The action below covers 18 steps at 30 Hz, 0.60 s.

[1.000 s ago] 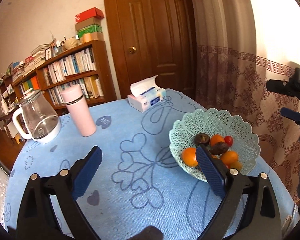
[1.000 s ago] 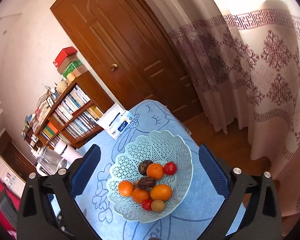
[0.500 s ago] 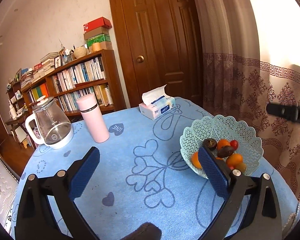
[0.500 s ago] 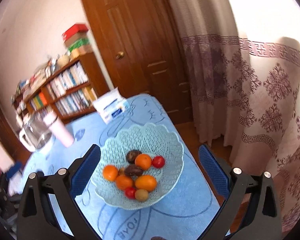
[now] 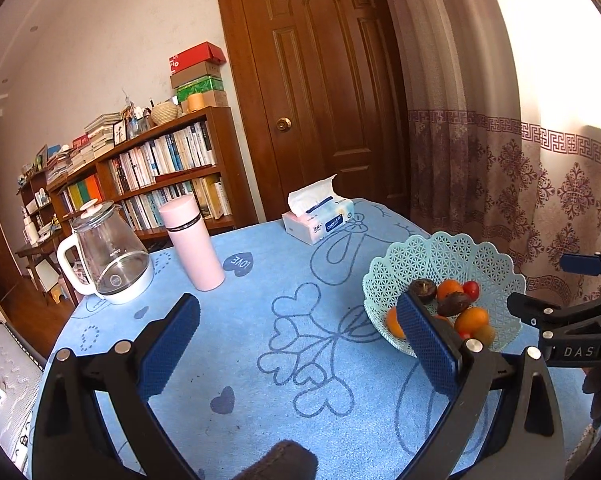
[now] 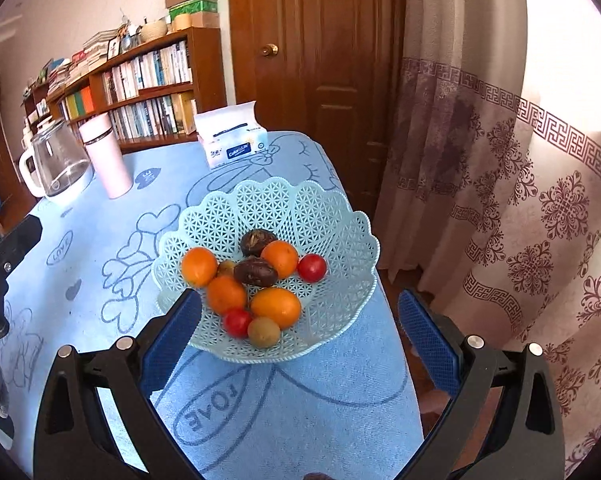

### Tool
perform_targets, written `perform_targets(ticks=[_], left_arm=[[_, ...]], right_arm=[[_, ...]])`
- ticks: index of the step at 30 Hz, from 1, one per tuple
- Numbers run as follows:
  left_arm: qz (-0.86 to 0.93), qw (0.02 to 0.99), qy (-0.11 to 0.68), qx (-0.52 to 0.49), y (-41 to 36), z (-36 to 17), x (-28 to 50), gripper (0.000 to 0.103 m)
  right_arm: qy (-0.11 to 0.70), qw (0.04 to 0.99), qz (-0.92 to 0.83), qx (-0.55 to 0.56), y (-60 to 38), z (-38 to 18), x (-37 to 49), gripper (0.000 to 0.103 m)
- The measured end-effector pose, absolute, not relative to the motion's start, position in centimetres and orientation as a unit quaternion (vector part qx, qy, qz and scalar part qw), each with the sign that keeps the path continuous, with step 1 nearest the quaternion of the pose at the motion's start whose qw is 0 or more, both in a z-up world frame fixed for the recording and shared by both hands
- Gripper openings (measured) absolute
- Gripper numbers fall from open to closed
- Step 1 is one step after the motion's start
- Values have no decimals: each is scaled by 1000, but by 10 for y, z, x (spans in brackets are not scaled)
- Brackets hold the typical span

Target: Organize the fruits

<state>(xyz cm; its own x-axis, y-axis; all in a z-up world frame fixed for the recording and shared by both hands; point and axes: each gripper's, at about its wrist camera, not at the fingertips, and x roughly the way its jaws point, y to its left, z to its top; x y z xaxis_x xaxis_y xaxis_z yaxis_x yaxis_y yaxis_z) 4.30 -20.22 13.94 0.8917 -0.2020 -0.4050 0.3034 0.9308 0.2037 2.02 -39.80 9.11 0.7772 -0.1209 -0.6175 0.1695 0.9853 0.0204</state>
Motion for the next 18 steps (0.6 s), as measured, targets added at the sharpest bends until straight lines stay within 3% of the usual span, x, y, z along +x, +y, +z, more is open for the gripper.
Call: perform_targets(ticks=[8,18], left_arm=[[-135,962,193,140,-208,136,42,98],[-140,961,189,148,-212,136,39,98]], right_arm=[[337,938,-71,-35,-376,85,21,100],[341,936,-66,-48,-372,85,20,100]])
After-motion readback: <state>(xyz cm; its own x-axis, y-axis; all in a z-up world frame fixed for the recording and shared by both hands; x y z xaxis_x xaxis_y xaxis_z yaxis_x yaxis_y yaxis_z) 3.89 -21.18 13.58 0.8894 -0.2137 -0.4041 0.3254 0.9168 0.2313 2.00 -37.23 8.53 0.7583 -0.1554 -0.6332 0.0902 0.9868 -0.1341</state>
